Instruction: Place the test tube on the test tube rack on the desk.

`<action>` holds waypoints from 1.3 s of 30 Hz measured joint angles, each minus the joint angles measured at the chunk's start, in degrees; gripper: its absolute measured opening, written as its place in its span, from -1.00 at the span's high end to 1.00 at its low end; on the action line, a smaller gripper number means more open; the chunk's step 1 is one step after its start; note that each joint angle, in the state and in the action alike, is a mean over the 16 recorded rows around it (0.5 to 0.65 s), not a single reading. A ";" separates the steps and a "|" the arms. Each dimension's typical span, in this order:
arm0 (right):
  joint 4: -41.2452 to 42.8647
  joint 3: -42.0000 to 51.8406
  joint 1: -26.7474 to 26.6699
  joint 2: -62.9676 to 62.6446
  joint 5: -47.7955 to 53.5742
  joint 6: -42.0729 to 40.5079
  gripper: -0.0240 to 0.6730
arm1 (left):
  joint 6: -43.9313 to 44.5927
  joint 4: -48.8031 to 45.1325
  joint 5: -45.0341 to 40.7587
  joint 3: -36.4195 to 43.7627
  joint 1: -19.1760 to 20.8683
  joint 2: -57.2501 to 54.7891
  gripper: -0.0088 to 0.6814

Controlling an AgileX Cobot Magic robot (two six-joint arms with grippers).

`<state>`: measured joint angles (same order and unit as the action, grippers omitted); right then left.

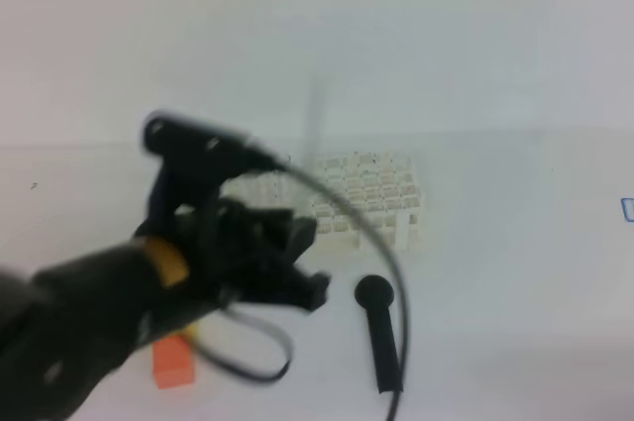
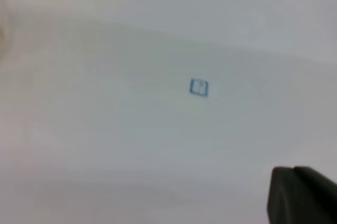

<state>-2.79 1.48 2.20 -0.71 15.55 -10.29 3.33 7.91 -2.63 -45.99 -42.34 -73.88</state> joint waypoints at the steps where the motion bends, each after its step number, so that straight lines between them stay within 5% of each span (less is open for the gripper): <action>1: -1.05 0.02 0.00 0.00 -0.96 0.24 0.94 | -0.65 -0.06 1.96 2.38 0.01 1.89 0.70; 8: -10.46 0.17 0.00 0.00 -8.54 3.18 0.94 | -12.58 -9.87 14.16 16.09 0.01 12.30 0.74; 21: -19.49 -7.53 0.00 0.04 -5.00 1.08 0.94 | -58.74 -63.80 31.36 23.60 0.01 14.63 0.76; 28: -31.43 -16.60 -0.57 1.77 8.37 -18.39 0.94 | -66.10 -66.96 34.31 23.68 0.01 12.16 0.84; 39: -66.33 -21.71 -4.56 6.10 18.46 -56.29 0.94 | -63.15 -61.32 37.14 23.71 0.01 11.06 0.90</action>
<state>-69.12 -20.23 -2.36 5.39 34.01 -66.58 -59.82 -53.41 34.51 -22.28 -42.32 -62.82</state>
